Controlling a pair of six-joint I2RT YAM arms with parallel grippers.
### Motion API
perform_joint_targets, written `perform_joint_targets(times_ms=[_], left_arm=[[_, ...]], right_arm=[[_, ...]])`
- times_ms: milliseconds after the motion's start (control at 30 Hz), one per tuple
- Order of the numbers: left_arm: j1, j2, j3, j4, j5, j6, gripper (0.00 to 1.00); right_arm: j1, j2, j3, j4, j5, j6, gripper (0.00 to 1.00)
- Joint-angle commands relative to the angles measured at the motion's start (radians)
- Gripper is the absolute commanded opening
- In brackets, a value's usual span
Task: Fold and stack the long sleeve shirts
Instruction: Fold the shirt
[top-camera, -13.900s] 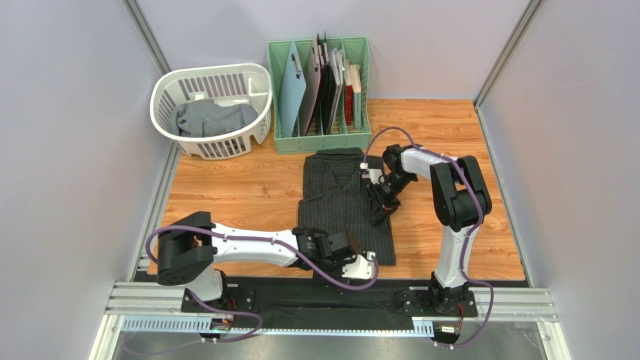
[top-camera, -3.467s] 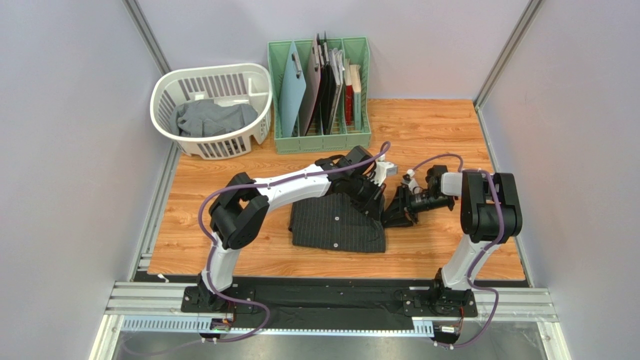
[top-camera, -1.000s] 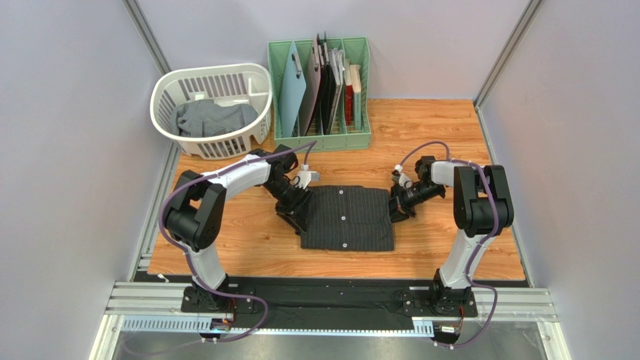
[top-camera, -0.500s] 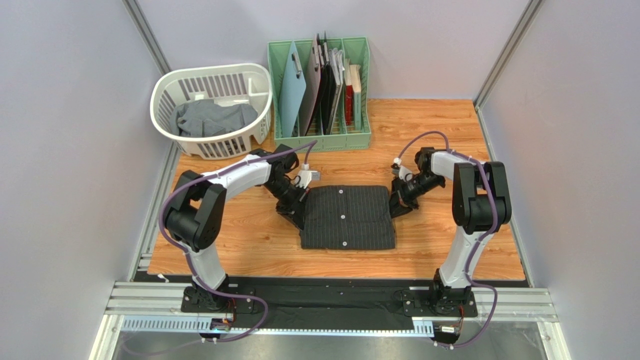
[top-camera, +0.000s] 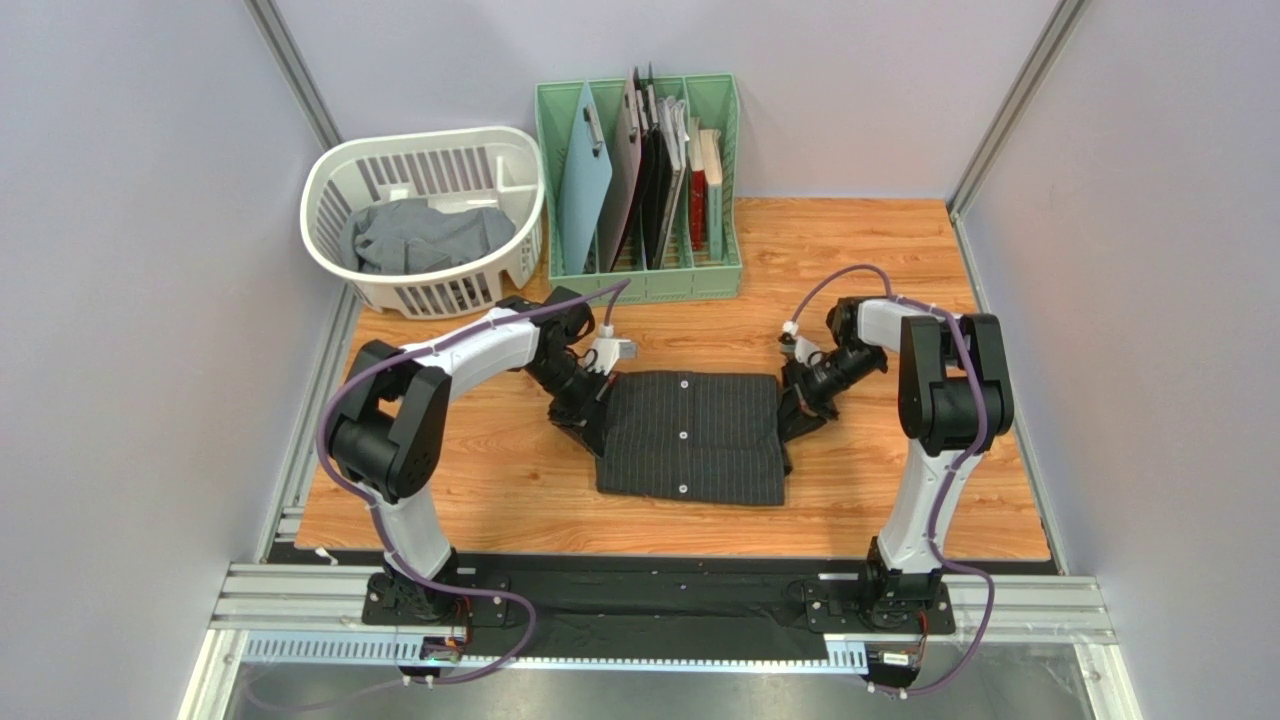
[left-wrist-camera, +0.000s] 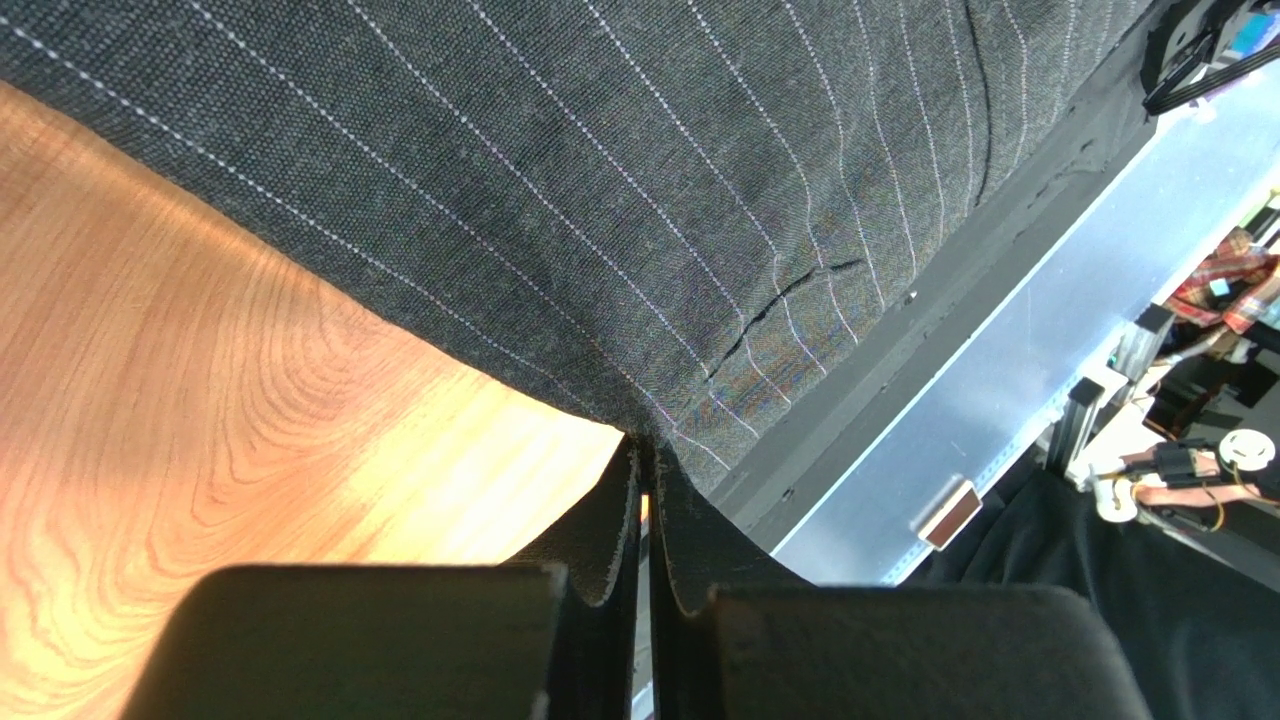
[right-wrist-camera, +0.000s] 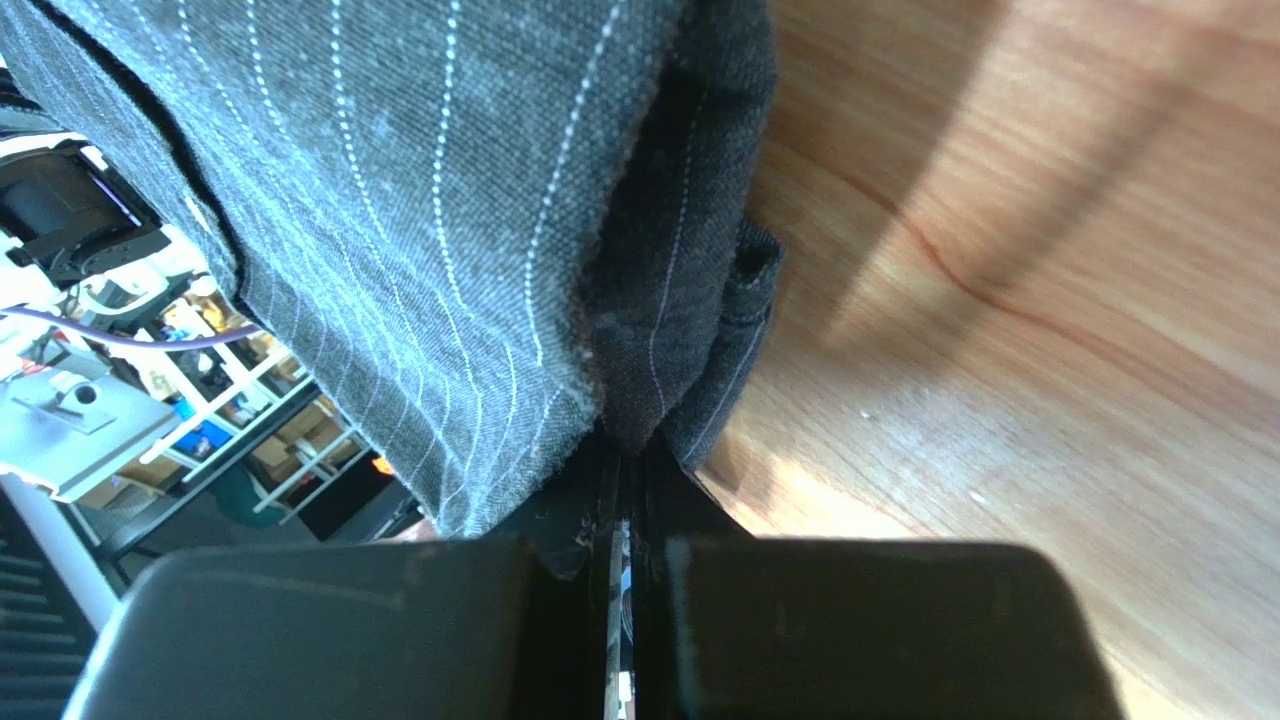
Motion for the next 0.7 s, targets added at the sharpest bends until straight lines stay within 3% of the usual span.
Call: perform_joint_targets(times_ms=[0,67,200,267,300,333,500,667], left_arm=[[-0.004,-0.01,0.042,-0.008,0.005,-0.001,0.04],[0.005,-0.021,0.058,-0.029,-0.001,0.005,0.1],[0.115,-0.105,0.079,-0.042,0.03,0.063,0.32],[0.129,-0.133,0.111,-0.056,0.039,0.192,0.42],[0.125,-0.139,0.139,-0.056,0.036,0.227,0.58],[0.125,-0.138,0.154,-0.046,0.013,0.252,0.6],[0.085,-0.014,0.274,-0.002,-0.003,0.293,0.56],[0.04,0.141,0.424,-0.011,-0.001,0.281,0.33]], right_arm=[[-0.008,-0.009,-0.026,0.04,-0.042,0.019,0.04],[-0.019,-0.02,-0.011,-0.006,-0.017,-0.039,0.14],[-0.134,-0.057,0.079,-0.177,0.07,-0.168,0.31],[-0.175,-0.064,0.172,-0.227,0.099,-0.221,0.36],[-0.183,-0.069,0.194,-0.253,0.099,-0.226,0.37],[-0.184,-0.075,0.219,-0.258,0.09,-0.225,0.37],[-0.125,-0.127,0.268,-0.189,-0.071,-0.11,0.31],[0.021,-0.109,0.202,-0.051,-0.128,0.008,0.23]])
